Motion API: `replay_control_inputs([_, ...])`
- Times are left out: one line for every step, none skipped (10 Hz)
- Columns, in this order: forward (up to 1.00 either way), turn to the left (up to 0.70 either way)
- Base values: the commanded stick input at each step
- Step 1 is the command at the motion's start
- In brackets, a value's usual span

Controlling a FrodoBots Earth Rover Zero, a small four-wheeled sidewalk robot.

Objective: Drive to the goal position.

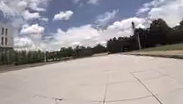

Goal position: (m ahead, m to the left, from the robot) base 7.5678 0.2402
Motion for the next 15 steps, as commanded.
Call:
replay_control_inputs([0.7, 0.02])
replay_control_inputs([0.7, 0.0])
replay_control_inputs([0.7, 0.0])
replay_control_inputs([0.7, 0.0])
replay_control_inputs([0.7, 0.01])
replay_control_inputs([0.7, 0.02])
replay_control_inputs([0.7, 0.03])
replay_control_inputs([0.7, 0.05])
replay_control_inputs([0.7, 0.02])
replay_control_inputs([0.7, 0.0])
replay_control_inputs([0.7, 0.0])
replay_control_inputs([0.7, 0.0])
replay_control_inputs([0.7, 0.0])
replay_control_inputs([0.7, 0.0])
replay_control_inputs([0.7, 0.0])
